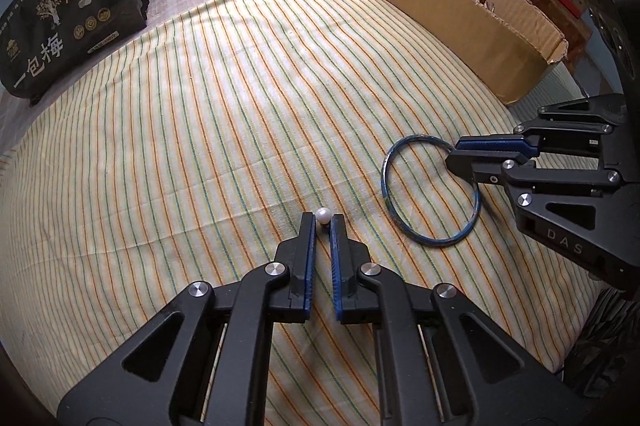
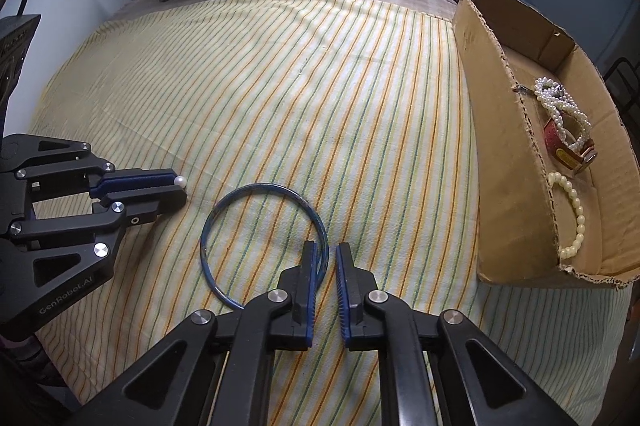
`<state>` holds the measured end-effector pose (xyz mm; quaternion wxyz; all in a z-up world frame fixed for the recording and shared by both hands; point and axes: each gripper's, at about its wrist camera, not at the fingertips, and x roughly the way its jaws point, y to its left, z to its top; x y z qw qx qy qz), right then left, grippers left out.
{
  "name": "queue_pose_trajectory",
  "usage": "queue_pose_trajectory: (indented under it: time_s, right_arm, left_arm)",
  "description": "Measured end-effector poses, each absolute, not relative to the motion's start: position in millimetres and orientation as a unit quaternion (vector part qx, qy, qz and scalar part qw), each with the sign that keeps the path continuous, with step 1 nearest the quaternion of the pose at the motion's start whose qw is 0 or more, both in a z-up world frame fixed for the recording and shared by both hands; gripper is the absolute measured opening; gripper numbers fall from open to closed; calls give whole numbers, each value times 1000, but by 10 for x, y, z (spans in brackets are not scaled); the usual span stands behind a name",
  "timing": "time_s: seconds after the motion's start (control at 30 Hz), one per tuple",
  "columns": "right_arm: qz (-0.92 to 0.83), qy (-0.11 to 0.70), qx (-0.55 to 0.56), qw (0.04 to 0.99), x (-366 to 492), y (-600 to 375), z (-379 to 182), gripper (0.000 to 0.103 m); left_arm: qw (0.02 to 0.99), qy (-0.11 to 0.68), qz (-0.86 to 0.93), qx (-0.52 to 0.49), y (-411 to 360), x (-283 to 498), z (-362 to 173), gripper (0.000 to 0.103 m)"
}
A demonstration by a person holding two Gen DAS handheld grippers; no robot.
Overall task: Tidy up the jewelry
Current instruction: 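Lower the right tool onto the blue bangle and close on its rim, then carry the bangle and earring over the box with both tools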
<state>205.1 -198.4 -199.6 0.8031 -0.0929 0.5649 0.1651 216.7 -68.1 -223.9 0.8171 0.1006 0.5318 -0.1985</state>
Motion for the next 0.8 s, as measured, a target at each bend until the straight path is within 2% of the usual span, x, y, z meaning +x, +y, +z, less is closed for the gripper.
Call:
queue_pose_trajectory:
  time_s: [0.23, 0.3, 0.37, 0.53, 0.63, 0.8]
  right_arm:
    - [165, 565, -90, 803, 2048, -1980, -1990, 7]
    - [165, 565, -90, 803, 2049, -1984, -1988, 7]
    - [165, 565, -90, 803, 2048, -1985, -1987, 7]
    - [165, 564, -92, 804, 2046, -1986, -1987, 7]
    - [166, 563, -98, 804, 2039, -1975, -1986, 6]
    - [172, 557, -92, 807, 2029, -1983, -1936, 1]
  left_arm:
    - [816, 539, -190, 88, -691, 2238, -2234, 7]
    - [817, 538, -190, 89, -701, 2247, -2233, 14]
    - [818, 535, -192, 91, -714, 2251, -2237, 15]
    - [821, 531, -190, 92, -741, 2272, -2254, 15]
    - [823, 528, -188, 93, -749, 2290, -2266, 7]
    - [826, 526, -185, 89, -735, 2296, -2248, 6]
